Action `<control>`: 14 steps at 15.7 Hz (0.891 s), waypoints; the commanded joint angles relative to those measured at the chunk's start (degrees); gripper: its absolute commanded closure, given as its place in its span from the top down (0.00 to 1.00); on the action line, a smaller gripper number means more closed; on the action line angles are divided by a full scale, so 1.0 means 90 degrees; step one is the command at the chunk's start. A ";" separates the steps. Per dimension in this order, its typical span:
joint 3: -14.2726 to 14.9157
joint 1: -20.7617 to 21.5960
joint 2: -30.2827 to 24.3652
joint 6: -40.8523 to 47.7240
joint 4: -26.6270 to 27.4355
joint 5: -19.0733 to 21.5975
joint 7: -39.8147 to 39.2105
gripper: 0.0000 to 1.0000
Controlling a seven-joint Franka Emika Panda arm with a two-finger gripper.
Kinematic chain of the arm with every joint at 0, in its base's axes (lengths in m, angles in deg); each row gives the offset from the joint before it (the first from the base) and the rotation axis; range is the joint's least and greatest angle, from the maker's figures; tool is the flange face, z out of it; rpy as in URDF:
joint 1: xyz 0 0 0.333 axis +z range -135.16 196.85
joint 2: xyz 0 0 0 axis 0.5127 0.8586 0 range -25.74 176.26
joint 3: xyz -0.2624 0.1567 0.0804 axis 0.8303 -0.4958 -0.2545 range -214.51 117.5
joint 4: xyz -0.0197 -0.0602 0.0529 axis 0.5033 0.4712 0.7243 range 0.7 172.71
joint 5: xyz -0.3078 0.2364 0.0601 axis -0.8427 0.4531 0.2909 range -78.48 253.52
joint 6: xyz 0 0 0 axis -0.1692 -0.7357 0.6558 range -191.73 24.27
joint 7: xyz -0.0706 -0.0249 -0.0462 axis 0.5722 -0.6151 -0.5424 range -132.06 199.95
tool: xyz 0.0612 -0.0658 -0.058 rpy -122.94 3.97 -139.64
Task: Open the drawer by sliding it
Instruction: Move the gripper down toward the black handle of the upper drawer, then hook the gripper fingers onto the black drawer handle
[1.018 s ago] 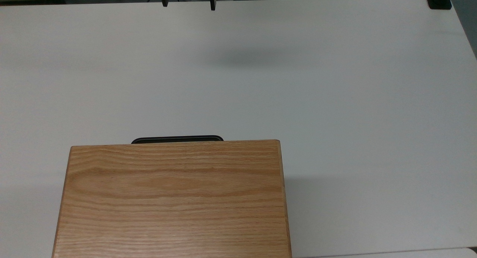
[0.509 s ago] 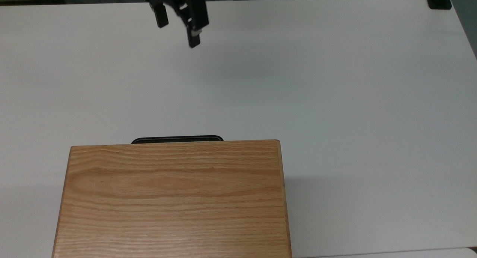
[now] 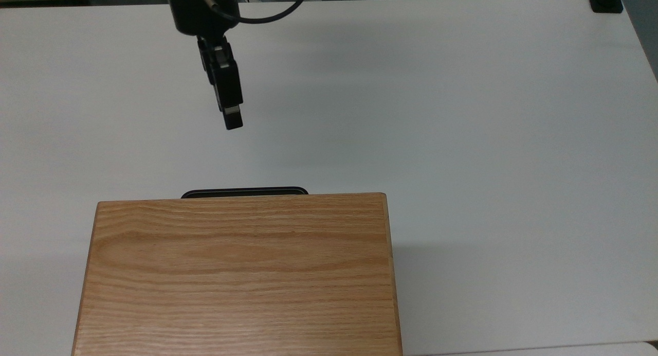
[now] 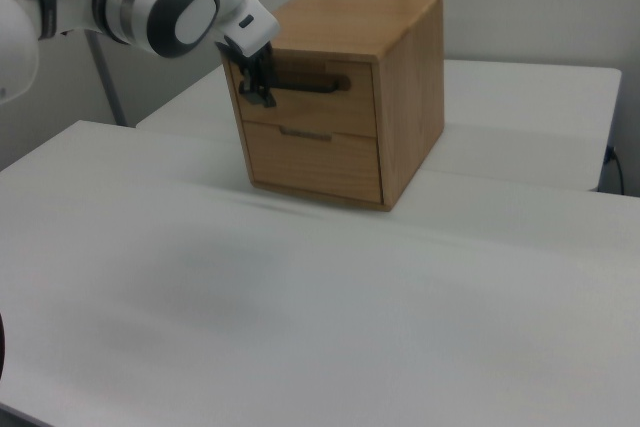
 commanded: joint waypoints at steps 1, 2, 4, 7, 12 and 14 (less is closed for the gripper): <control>0.0072 -0.0164 0.0133 -0.0518 -0.0073 0.0650 0.0248 0.47; 0.0082 -0.0164 0.0241 -0.0636 -0.0141 0.0768 0.0209 0.47; 0.0072 -0.0145 0.0446 -0.0792 -0.0258 0.0779 0.0219 0.47; 0.0062 -0.0125 0.0632 -0.1454 -0.0239 0.0828 0.0248 0.47; 0.0023 -0.0116 0.1042 -0.2032 -0.0346 0.0994 0.0277 0.46; -0.0006 -0.0115 0.1198 -0.2228 -0.0395 0.1062 0.0316 0.46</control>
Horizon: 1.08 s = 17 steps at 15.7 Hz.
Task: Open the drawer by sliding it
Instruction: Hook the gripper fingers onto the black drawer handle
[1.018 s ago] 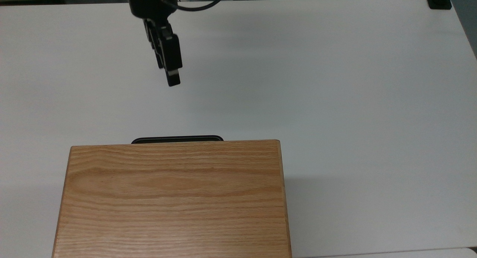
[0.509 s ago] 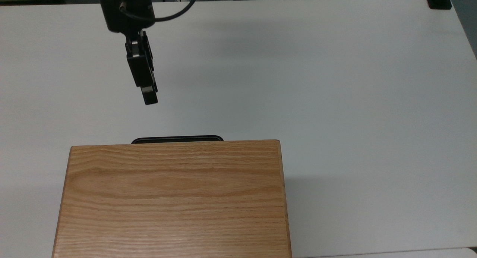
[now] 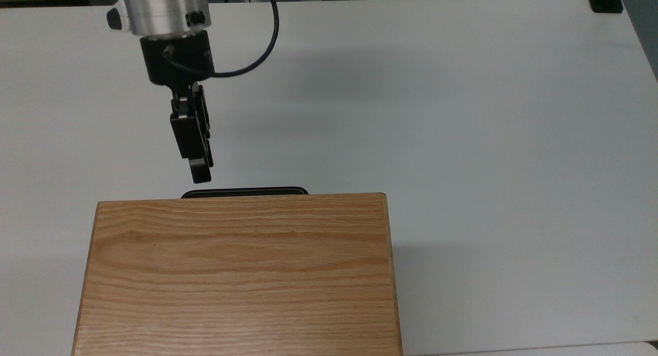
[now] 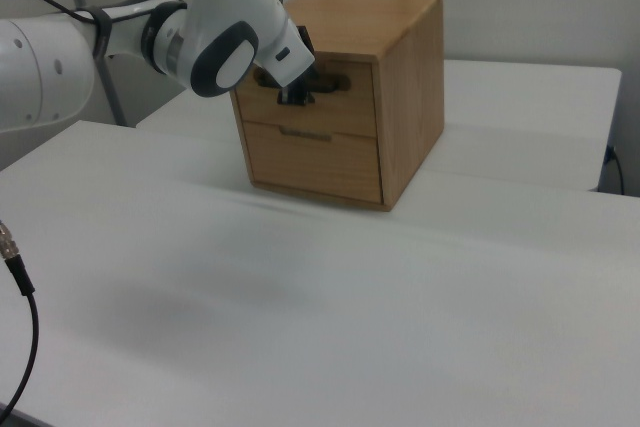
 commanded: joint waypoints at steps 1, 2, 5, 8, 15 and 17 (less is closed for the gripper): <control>-0.0054 0.0062 0.0363 -0.0415 -0.0218 0.0213 0.0151 0.46; -0.0093 0.0062 0.0422 -0.0522 -0.0218 0.0213 0.0170 0.46; -0.0220 0.0062 0.0549 -0.0786 -0.0228 0.0213 0.0209 0.38; -0.0230 0.0062 0.0540 -0.0777 -0.0218 0.0223 0.0210 0.24; -0.0230 0.0033 -0.0025 0.0237 -0.0121 0.0145 0.0083 0.07; -0.0230 0.0033 -0.0270 0.0715 0.0015 0.0126 -0.0024 0.07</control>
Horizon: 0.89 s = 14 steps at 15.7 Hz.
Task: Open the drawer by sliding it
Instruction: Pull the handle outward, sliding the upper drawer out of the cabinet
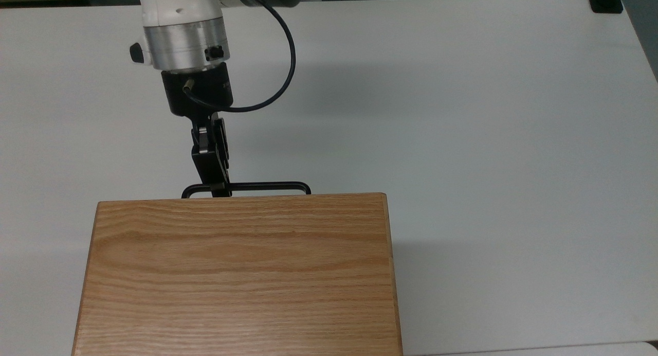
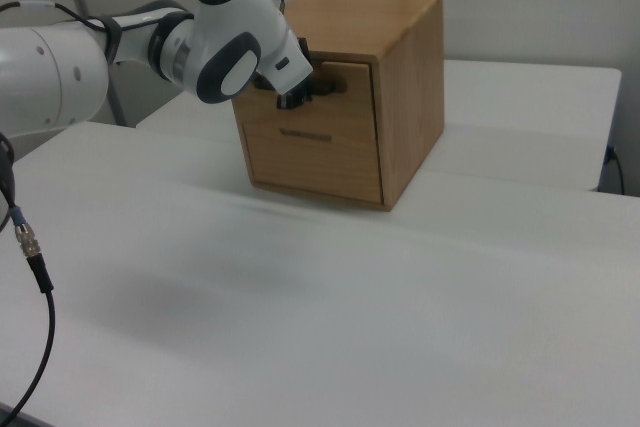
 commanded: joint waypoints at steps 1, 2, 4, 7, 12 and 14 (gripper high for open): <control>-0.0014 0.0035 -0.0814 0.1020 0.0393 0.0017 -0.0325 0.07; -0.0005 0.0035 -0.0941 0.1196 0.0471 0.0017 -0.0393 0.07; -0.0014 0.0035 -0.1341 0.1625 0.0744 -0.0060 -0.0646 0.07; -0.0044 0.0035 -0.1810 0.2357 0.0970 -0.0285 -0.0902 0.09; -0.0121 0.0133 -0.2748 0.2994 0.1760 -0.1037 -0.0990 0.09; -0.0131 0.0133 -0.2885 0.3363 0.1830 -0.1067 -0.1145 0.09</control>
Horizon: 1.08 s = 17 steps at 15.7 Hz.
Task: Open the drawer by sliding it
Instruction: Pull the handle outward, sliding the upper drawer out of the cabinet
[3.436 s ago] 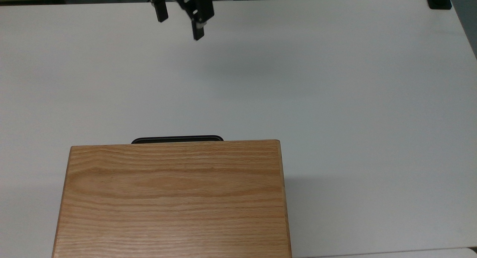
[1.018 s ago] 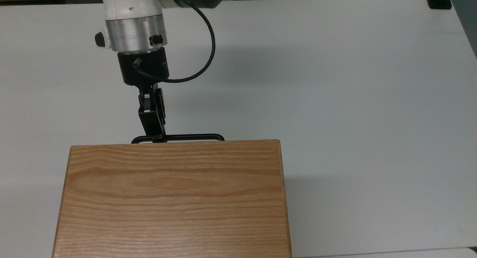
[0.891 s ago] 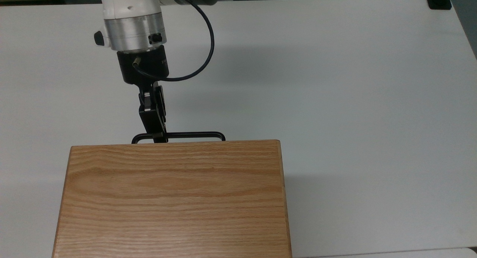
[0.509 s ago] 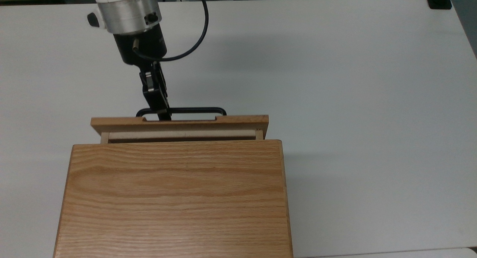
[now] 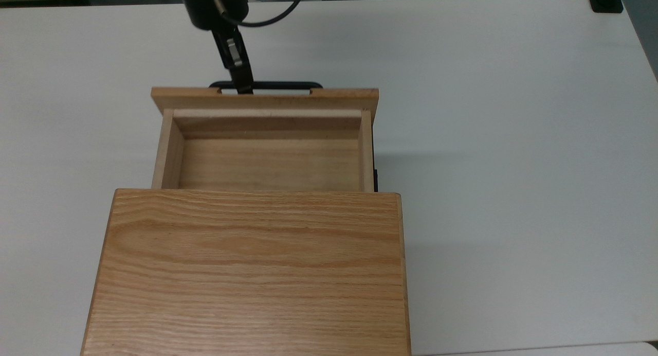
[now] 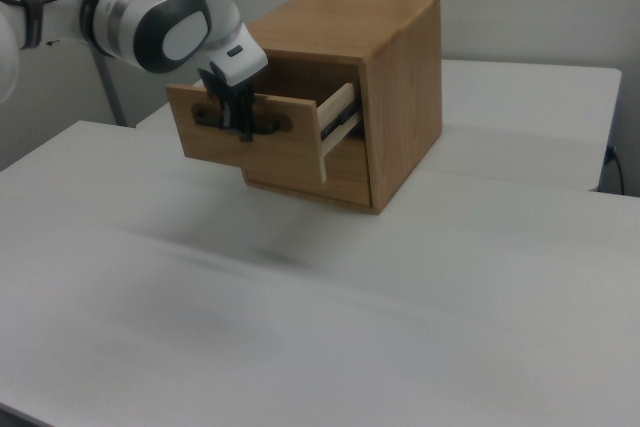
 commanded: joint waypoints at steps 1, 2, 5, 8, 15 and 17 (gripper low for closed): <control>-0.0113 0.0166 -0.0943 0.0580 0.0377 -0.0115 -0.1002 0.09; -0.0113 0.0156 -0.0972 0.0785 0.0377 -0.0115 -0.1218 0.09; -0.0113 0.0117 -0.1099 0.1303 0.0377 -0.0135 -0.1697 0.09; -0.0103 0.0078 -0.1129 0.1402 0.0348 -0.0135 -0.1825 0.65; -0.0064 0.0058 -0.1119 0.1422 -0.0208 -0.0067 -0.1903 1.00; -0.0064 0.0068 -0.1119 0.1422 -0.0297 -0.0047 -0.1894 1.00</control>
